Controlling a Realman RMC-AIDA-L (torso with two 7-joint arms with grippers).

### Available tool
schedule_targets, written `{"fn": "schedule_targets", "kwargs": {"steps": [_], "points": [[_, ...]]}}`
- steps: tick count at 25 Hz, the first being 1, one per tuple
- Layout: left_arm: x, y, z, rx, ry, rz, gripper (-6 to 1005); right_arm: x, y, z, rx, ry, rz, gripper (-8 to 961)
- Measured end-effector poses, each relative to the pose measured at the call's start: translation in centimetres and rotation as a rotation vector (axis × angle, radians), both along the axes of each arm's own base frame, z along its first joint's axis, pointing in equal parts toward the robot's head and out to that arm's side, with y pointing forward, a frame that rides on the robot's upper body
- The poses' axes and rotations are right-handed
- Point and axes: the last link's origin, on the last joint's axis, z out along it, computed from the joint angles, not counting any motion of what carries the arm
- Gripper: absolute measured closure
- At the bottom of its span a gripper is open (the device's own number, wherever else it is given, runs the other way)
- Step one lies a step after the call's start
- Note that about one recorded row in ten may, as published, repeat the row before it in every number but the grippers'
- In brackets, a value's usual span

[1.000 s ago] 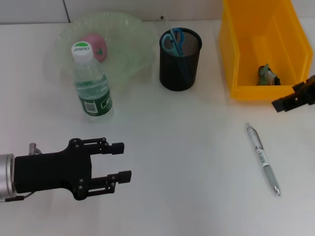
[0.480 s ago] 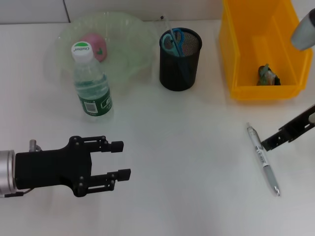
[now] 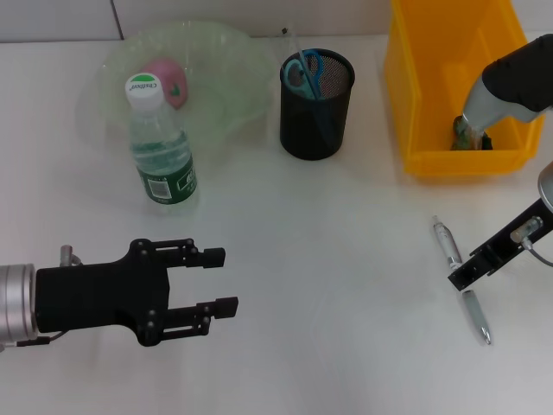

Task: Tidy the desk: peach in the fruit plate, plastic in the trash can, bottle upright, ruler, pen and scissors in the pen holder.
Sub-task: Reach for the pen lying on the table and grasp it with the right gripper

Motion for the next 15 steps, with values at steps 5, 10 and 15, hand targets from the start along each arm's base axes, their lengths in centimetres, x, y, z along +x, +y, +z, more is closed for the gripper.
{"fn": "schedule_targets", "kwargs": {"steps": [5,10,15], "points": [[0.1,0.2,0.2,-0.007,0.008,-0.012,358,-0.8,-0.2,0.0,0.028,-0.003,-0.018,251],[0.0,0.1,0.1,-0.016,0.019,-0.019,358,-1.1,-0.1,0.1,0.054,0.004,-0.038,250],[-0.1,0.0,0.4,-0.02,0.036,-0.034,358,-1.2,0.1,-0.1,0.076,0.01,-0.059,251]]}}
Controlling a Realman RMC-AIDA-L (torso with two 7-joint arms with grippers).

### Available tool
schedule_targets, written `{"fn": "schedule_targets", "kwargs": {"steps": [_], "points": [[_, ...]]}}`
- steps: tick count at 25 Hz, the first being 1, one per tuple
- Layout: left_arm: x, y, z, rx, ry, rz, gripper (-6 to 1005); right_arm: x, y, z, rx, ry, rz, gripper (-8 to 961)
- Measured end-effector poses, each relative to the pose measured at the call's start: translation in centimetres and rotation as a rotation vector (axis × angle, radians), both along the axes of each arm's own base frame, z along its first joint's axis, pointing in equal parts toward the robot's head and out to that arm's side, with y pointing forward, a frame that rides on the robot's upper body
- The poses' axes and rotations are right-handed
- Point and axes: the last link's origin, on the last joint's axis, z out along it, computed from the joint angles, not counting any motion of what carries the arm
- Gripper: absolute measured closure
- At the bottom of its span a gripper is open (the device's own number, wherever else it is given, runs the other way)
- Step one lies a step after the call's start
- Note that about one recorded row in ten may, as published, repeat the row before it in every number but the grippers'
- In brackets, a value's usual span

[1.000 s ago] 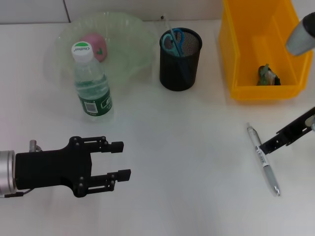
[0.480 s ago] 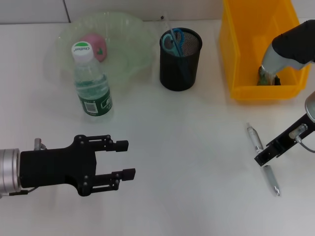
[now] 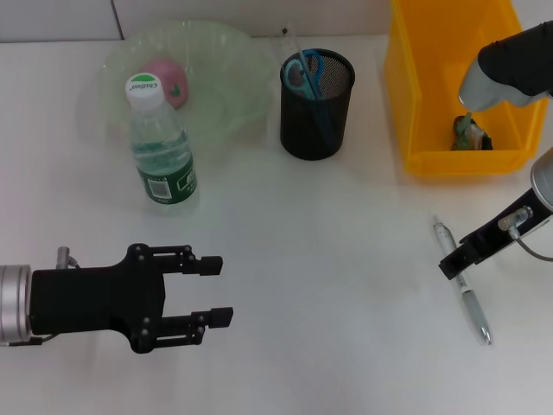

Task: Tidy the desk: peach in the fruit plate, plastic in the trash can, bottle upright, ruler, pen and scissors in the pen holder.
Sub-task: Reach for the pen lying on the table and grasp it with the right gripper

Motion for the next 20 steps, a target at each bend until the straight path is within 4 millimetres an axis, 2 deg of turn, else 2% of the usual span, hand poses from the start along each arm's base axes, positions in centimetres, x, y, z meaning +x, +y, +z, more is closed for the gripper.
{"fn": "schedule_targets", "kwargs": {"steps": [9,14,20], "points": [[-0.1,0.2,0.2,0.008,0.012,-0.004,358,0.1,-0.3,-1.2,-0.013,-0.042,-0.003,272],[-0.2,0.1,0.0,0.005,0.022,-0.002,358,0.3,-0.3,-1.7,-0.008,-0.043,-0.001,480],[-0.3,0.0,-0.2,0.004,0.025,0.002,358,0.6,-0.5,-2.1,-0.013,-0.04,-0.013,515]]}}
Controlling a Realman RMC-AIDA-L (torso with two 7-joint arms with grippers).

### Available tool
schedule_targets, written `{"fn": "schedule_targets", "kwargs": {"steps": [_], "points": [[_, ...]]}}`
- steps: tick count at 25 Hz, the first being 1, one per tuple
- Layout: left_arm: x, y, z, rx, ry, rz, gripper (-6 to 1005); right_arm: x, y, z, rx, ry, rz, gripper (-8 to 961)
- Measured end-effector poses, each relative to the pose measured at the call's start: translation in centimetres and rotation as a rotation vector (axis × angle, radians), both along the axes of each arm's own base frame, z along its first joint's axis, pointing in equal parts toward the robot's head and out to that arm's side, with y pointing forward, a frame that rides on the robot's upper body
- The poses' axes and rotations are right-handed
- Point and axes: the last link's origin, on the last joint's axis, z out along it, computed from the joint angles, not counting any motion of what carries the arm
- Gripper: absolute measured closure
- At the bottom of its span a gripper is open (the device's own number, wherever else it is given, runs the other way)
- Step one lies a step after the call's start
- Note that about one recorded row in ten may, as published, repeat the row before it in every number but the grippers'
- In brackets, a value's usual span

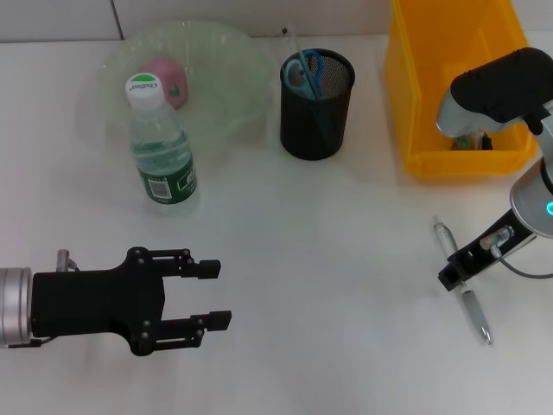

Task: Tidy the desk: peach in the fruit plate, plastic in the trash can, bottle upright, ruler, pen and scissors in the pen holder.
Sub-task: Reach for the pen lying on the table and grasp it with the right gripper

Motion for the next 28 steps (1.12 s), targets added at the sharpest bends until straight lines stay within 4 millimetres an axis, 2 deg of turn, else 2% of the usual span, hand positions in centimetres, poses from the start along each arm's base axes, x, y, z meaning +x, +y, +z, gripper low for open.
{"fn": "schedule_targets", "kwargs": {"steps": [14,19,28], "points": [[-0.18,-0.23,-0.03,0.01,-0.002,0.001,358,0.16,-0.27,-0.23,-0.01,-0.005,-0.005,518],[-0.19,-0.24,-0.04,0.01,-0.002,0.001,358,0.19,-0.28,-0.27,-0.011,-0.005,-0.005,614],[-0.21,-0.23,-0.05,0.011,-0.002,0.002,358,0.56,-0.36,-0.43,-0.013,-0.007,-0.016,620]]}}
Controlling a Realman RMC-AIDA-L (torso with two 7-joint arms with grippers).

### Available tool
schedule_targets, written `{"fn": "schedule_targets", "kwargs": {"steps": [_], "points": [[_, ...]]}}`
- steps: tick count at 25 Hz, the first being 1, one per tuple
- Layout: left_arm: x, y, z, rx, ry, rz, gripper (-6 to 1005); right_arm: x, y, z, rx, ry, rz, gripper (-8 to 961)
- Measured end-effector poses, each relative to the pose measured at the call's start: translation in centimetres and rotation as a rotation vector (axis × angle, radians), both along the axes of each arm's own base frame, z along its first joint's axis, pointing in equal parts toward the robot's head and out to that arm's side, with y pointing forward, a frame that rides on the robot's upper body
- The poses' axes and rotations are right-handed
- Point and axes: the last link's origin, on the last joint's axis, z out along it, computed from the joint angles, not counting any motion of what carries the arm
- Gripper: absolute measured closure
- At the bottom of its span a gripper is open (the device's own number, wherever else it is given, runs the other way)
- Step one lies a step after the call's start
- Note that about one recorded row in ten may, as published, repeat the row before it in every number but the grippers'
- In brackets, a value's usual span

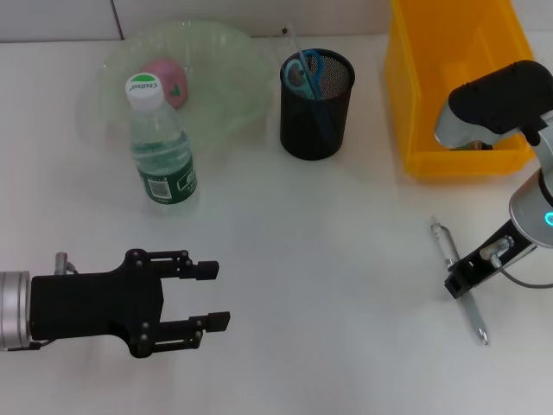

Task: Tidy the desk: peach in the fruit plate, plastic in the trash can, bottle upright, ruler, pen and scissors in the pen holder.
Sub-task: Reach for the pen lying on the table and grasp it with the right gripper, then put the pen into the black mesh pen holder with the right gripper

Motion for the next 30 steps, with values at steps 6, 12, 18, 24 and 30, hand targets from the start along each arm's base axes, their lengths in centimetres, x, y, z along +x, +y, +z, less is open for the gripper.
{"fn": "schedule_targets", "kwargs": {"steps": [6,12,18,24,30], "points": [[0.0,0.0,0.0,0.002,0.001,0.002,357,0.4,-0.2,-0.1,0.002,0.003,-0.007,698],[-0.1,-0.1,-0.1,0.002,0.001,0.002,357,-0.4,-0.3,0.4,0.022,0.04,0.024,790],[-0.1,-0.1,-0.1,0.003,0.0,0.002,357,-2.0,0.2,1.8,0.071,0.084,0.095,836],[0.0,-0.1,-0.1,0.002,-0.005,0.004,357,-4.1,2.4,7.2,0.296,0.42,0.266,835],[-0.1,-0.3,-0.1,0.003,-0.012,0.009,357,-2.6,4.9,9.8,0.514,0.862,0.424,832]]}}
